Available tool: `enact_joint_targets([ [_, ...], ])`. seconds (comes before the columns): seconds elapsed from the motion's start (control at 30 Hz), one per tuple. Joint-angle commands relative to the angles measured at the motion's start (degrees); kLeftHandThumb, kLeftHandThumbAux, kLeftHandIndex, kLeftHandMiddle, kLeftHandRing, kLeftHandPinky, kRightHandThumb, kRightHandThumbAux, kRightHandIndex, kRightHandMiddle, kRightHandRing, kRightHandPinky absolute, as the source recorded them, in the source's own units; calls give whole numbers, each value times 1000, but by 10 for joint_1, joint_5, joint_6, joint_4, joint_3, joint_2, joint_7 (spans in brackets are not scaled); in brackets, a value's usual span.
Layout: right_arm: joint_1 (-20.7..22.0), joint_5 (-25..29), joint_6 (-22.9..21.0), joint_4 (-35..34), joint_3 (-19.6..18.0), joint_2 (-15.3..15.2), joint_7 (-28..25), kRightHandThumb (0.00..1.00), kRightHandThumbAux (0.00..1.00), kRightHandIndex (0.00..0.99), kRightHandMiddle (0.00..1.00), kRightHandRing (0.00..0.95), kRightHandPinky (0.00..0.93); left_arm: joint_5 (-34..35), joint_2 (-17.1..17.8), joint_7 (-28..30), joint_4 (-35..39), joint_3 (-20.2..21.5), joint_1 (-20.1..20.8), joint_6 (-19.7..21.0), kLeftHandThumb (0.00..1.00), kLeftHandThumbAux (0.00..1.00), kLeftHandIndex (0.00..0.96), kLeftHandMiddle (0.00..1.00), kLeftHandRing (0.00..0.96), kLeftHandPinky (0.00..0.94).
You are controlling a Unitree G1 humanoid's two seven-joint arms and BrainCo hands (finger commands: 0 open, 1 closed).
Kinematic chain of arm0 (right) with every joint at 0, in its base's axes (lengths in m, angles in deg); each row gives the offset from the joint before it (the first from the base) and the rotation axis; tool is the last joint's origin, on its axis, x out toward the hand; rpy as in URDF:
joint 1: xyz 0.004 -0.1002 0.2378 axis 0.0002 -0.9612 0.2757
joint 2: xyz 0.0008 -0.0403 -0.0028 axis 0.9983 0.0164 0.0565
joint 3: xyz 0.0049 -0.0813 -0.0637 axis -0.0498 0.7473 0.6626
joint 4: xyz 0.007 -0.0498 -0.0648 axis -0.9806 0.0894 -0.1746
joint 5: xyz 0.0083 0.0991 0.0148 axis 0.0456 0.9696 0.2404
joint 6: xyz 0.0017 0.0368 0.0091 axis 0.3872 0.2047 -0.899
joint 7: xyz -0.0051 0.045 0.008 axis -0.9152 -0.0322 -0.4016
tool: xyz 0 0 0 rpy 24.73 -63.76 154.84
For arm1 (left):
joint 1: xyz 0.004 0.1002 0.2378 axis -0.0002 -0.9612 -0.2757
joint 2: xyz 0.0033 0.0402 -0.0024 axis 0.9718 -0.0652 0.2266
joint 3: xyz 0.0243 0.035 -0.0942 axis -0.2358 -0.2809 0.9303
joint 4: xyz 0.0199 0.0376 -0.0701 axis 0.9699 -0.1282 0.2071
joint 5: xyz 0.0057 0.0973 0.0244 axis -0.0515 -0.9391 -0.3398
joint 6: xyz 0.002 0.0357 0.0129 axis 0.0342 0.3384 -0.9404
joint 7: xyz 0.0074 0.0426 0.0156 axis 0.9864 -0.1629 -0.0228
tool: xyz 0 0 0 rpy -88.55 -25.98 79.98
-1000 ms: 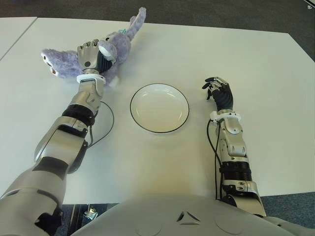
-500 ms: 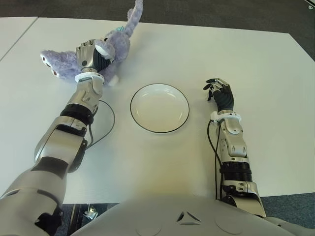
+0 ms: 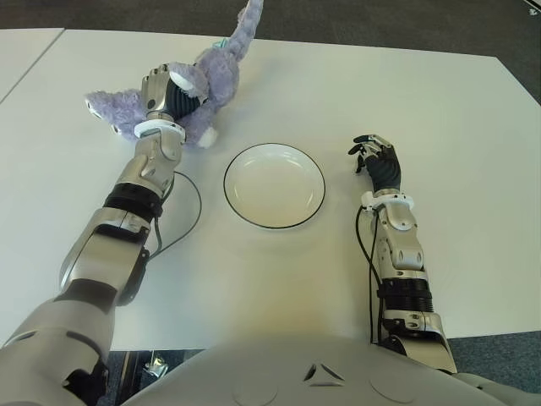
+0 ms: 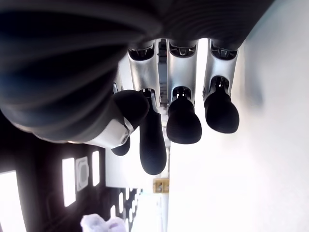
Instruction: Put the doll into the plate.
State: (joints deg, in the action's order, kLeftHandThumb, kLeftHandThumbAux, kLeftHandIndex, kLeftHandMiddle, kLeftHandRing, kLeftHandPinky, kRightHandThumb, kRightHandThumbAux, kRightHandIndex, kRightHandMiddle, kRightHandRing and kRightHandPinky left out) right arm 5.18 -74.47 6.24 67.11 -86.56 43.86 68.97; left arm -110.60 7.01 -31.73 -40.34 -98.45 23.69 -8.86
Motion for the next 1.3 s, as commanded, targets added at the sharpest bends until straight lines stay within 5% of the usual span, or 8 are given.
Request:
enact_joint_targets([
  [0.03,-44,0,-2,30,2,12,-2,848,675,424,586,765,731,4,-4,-5,49,8,-19,-19,1000,655,854,504,502,433],
  [0.3,-44,-3,-4,31,4,11,-3,847,675,423,586,764,733,-13,6,-22,108,13,-38,-57,1000,659,890,455,494,447],
  [0.4,-44,-4,-7,30,4,11,-1,847,675,423,584,765,735,-26,12,-30,138,13,-45,-67,1000,639,898,456,497,717],
  [0.5,-42,-5,-7,33,4,12,0,847,675,423,584,766,737,-30,12,-32,149,16,-47,-77,1000,632,899,456,499,802],
  [1.3,-35,-6,19,59,5,6,-9,847,675,423,584,770,735,-99,-3,-61,299,16,-71,-147,1000,627,883,461,499,863],
])
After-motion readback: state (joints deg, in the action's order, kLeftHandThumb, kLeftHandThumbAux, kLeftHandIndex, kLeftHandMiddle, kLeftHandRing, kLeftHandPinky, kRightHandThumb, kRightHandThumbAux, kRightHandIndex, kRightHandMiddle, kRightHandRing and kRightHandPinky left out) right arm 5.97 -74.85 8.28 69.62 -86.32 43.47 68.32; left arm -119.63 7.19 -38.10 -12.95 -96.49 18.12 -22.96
